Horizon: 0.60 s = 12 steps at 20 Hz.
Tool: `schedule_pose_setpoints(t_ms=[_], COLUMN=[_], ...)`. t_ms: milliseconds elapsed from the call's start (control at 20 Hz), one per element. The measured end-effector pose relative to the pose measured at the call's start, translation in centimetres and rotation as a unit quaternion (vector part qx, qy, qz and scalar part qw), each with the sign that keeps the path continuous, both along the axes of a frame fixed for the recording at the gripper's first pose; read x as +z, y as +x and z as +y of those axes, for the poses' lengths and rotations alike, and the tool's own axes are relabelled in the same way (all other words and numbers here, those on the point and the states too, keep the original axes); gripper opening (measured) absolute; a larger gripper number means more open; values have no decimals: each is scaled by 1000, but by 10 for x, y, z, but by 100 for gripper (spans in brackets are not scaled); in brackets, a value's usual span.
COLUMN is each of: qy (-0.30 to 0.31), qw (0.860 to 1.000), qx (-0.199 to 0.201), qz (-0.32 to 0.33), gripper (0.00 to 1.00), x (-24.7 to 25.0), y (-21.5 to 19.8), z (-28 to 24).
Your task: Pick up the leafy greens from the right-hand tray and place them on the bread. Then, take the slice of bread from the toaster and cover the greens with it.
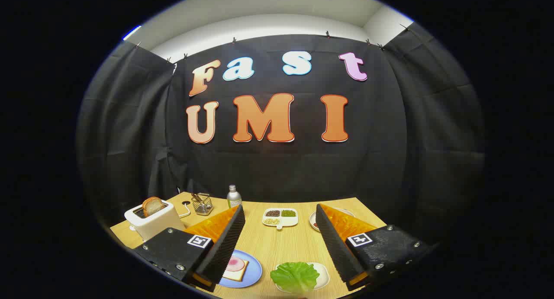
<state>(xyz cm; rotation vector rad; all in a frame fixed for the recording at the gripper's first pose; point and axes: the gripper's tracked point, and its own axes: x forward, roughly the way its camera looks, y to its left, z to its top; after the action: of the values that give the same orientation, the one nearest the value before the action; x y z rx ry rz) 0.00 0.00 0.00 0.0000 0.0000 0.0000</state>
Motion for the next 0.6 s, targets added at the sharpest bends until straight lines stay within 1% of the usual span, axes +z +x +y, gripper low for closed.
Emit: schedule_pose_setpoints(t_ms=[600], qy=[-5], qw=[1000], qx=[-1], qz=[7], gripper=[99], x=[-8], y=[0], z=[-3])
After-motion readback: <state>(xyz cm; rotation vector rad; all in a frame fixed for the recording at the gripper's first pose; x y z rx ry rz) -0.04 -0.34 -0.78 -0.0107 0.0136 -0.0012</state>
